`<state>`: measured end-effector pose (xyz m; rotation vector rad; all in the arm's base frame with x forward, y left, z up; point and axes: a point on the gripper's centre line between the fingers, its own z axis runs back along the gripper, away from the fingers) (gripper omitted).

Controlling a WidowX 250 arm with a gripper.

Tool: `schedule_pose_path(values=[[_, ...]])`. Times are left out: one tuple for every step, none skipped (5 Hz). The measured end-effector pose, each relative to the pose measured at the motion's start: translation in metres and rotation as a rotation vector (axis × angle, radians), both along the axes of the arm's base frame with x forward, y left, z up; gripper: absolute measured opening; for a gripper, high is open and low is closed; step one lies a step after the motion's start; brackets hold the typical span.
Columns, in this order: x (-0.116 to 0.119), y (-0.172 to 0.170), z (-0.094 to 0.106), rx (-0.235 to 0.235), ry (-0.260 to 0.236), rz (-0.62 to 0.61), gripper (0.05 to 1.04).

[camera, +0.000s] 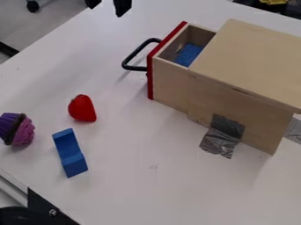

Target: Close the drawer

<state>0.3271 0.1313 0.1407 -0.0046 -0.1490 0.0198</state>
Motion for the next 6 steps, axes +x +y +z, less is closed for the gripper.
schedule_pose_path(values=[[-0.001, -0.001, -0.012, -0.014, 0.032, 0.0, 0.997], [0.005, 0.002, -0.023, -0.007, 0.024, -0.015, 0.997], [0.01, 0.008, -0.034, 0.0, 0.019, -0.024, 0.997], [0.019, 0.022, -0.041, -0.003, -0.029, -0.025, 0.997], [0.027, 0.035, -0.052, -0.008, -0.021, -0.006, 0.997], [0.036, 0.04, -0.058, -0.01, -0.017, -0.006, 0.997]])
